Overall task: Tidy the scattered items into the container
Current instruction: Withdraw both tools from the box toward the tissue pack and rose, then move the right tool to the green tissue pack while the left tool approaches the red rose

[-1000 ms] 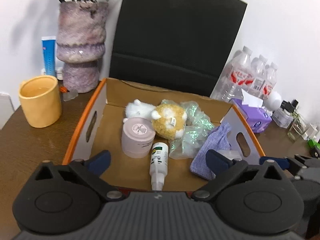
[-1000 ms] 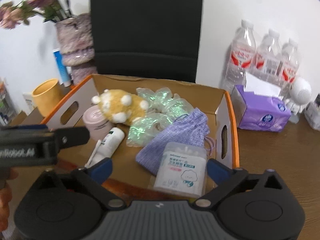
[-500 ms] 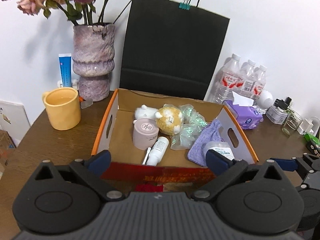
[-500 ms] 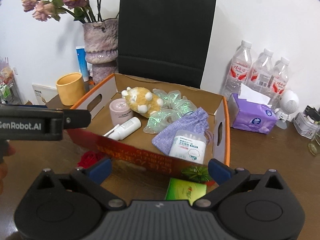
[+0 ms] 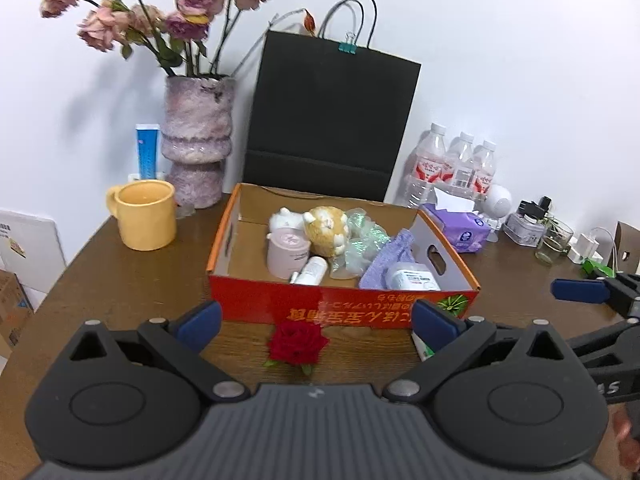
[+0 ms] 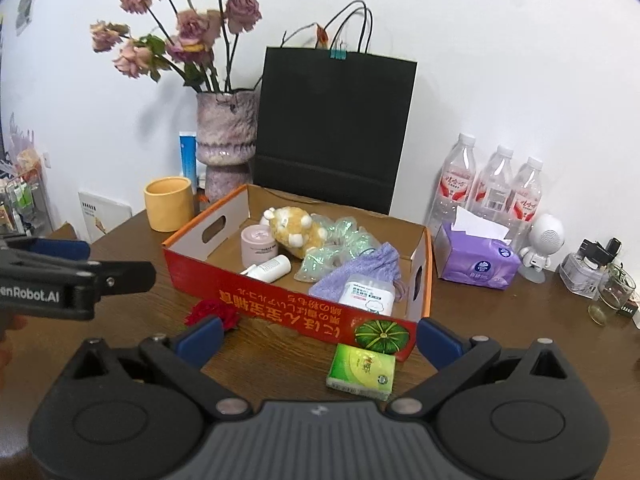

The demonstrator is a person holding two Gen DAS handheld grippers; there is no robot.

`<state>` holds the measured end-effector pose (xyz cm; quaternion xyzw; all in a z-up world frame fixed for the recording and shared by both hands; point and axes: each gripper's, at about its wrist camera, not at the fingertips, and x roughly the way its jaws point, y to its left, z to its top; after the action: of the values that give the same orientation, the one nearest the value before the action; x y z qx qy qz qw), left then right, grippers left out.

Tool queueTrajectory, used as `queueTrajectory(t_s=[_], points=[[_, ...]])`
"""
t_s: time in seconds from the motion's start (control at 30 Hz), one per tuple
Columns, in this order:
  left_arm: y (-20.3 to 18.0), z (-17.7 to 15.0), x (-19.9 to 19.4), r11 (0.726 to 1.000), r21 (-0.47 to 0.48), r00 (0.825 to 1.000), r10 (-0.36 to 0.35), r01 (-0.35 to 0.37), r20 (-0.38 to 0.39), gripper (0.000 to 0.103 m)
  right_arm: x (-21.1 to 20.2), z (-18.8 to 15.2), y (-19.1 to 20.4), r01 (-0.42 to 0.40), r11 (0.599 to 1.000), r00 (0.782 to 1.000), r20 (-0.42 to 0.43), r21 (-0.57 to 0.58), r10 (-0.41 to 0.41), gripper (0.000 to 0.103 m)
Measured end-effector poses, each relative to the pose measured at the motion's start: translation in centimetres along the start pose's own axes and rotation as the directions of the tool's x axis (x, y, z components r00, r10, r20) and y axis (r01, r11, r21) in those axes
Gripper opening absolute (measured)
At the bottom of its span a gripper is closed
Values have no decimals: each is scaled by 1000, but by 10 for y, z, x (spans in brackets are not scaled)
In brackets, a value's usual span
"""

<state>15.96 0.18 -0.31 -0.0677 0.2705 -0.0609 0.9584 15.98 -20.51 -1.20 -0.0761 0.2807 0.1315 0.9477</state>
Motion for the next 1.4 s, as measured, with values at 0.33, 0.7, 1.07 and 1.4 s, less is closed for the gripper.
queueTrajectory(t_s=[0.33, 0.7, 1.07, 1.4], points=[[9, -39, 9, 996, -74, 997, 53, -48, 56, 103, 1, -52, -12, -22, 991, 995, 97, 133, 9, 103], [33, -90, 27, 973, -230, 998, 19, -4, 66, 103, 44, -106, -20, -24, 973, 996, 89, 227, 4, 103], [20, -98, 41, 990, -128, 997, 59, -52, 57, 103, 57, -114, -16, 44, 979, 997, 46, 199, -54, 103], [0, -95, 63, 996, 1, 995, 86, -87, 53, 103, 66, -112, -15, 88, 978, 994, 51, 190, -100, 103]])
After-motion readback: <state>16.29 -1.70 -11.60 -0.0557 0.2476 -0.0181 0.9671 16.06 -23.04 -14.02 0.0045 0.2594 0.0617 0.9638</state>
